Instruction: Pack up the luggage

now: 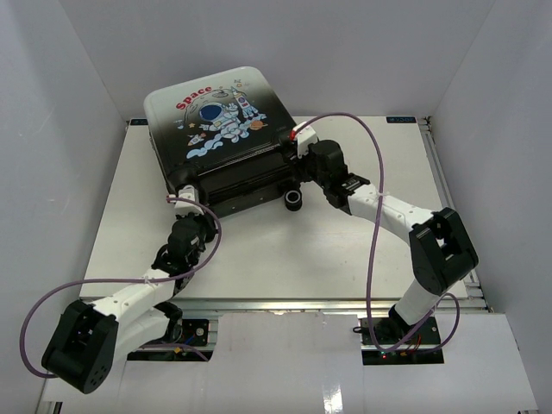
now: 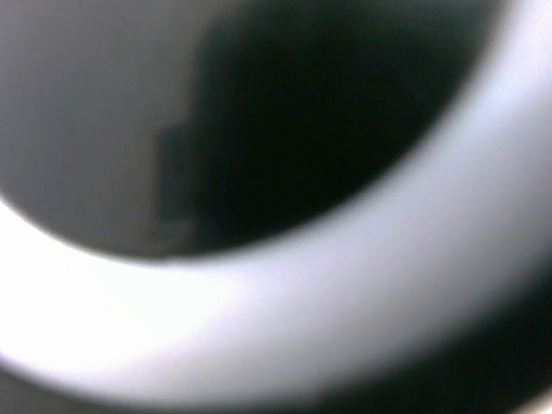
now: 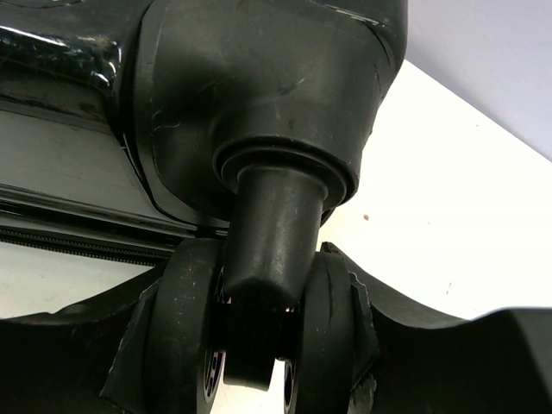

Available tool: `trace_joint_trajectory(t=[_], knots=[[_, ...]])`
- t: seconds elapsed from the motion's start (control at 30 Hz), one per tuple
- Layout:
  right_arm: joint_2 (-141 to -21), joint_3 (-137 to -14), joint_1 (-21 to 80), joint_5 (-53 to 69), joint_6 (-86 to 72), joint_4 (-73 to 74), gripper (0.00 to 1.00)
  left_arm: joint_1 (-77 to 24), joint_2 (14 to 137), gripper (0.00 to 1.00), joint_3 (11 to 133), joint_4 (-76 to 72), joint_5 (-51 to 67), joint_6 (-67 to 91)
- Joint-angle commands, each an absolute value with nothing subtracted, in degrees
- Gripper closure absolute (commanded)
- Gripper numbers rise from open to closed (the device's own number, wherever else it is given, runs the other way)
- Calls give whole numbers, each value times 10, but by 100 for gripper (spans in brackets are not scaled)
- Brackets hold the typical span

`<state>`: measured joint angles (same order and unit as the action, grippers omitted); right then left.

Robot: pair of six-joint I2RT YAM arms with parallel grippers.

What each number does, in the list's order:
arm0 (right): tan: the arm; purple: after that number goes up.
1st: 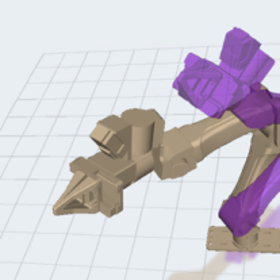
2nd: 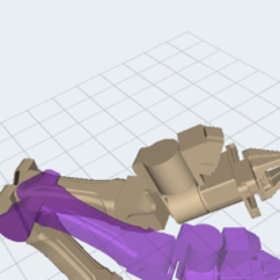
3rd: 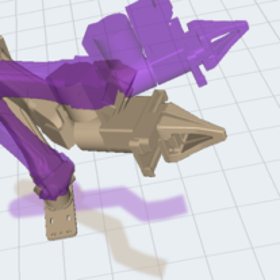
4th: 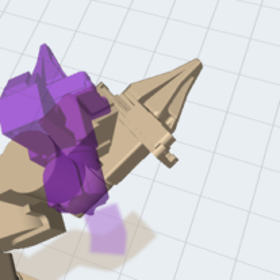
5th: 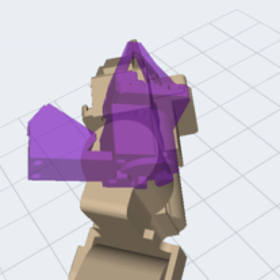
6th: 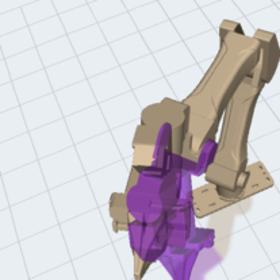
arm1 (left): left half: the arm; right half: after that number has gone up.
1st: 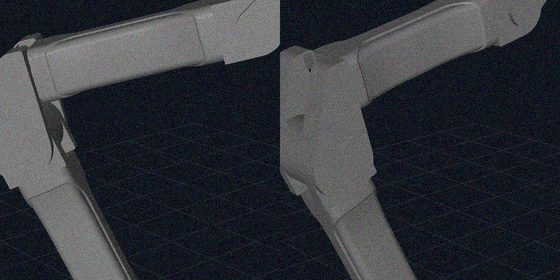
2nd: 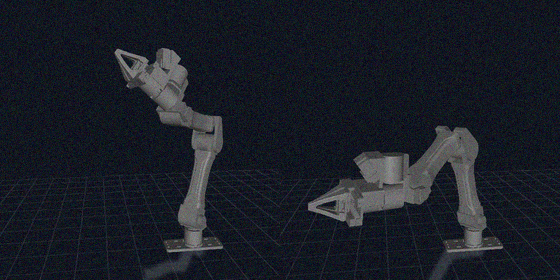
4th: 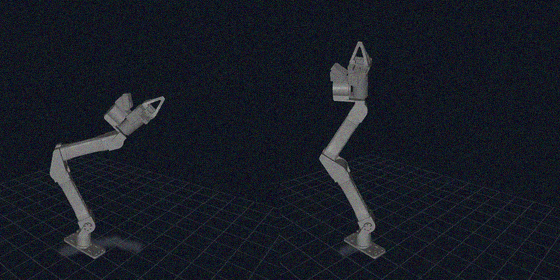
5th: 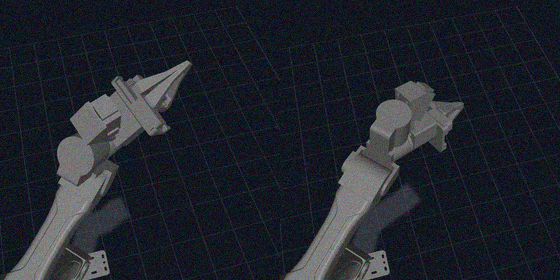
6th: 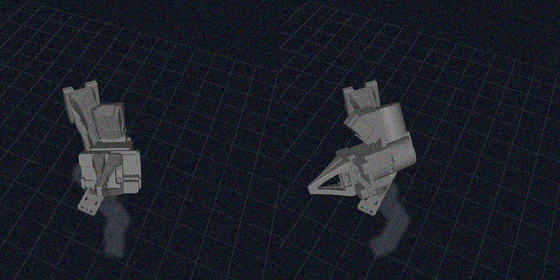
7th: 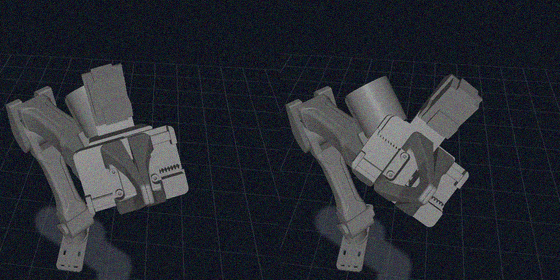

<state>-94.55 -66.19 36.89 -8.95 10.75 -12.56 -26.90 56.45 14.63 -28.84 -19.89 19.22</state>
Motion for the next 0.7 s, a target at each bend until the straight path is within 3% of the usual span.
trace_joint_trajectory(t=[0.0, 0.37, 0.67], knots=[[-969, -730, 443, 28, 99, -104, 92, -301, 584, 100, 214, -407, -4, 174], [-1012, -760, 469, 41, 70, -110, 92, -343, 626, 100, 264, -374, -4, 123], [-1018, -768, 491, 42, 58, -114, 92, -385, 704, 100, 345, -306, -72, 96]])
